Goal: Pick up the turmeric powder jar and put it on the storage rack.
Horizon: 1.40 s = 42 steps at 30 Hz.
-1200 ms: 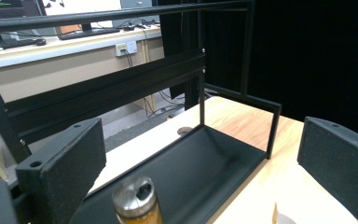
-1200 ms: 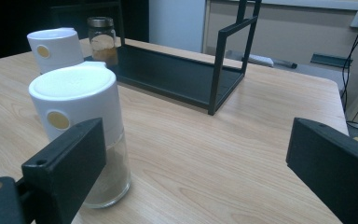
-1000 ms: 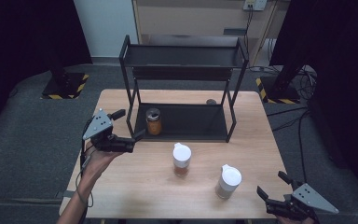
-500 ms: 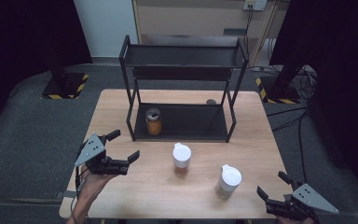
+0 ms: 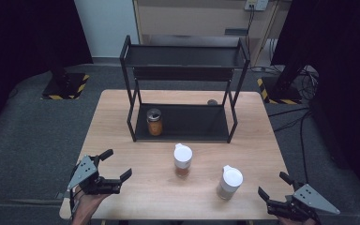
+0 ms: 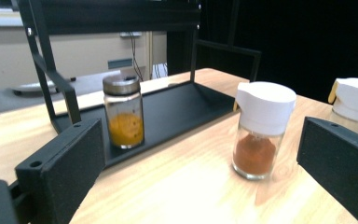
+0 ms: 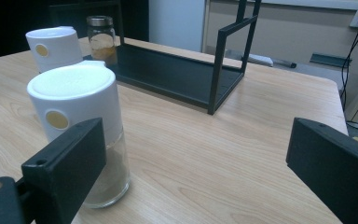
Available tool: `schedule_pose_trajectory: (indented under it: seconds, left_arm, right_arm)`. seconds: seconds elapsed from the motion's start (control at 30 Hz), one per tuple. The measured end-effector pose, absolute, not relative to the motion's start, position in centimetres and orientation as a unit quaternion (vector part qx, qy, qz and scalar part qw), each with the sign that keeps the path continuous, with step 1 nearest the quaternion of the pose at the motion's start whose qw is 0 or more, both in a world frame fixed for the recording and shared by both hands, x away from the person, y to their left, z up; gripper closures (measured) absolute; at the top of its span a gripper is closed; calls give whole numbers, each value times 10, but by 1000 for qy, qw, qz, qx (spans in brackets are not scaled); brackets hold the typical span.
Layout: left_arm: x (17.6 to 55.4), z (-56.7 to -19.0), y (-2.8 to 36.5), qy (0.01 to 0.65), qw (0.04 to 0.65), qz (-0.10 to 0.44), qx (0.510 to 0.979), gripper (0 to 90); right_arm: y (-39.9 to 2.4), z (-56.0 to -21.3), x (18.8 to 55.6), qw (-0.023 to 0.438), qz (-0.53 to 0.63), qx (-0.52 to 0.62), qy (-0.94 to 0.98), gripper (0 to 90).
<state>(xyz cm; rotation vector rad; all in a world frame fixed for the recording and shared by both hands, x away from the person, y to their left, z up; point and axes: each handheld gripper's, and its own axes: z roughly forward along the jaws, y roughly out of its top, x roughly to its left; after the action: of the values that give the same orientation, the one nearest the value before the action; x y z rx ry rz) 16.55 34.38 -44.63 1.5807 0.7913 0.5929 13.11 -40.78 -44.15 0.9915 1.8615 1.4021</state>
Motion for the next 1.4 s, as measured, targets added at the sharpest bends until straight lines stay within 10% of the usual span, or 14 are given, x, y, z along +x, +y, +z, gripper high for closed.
schedule_pose_trajectory:
  seconds: [1.4]
  left_arm:
    - [144,-476,351,354,573,292,679,7]
  right_arm:
    - [-409,-442,132,299,531,371,701,52]
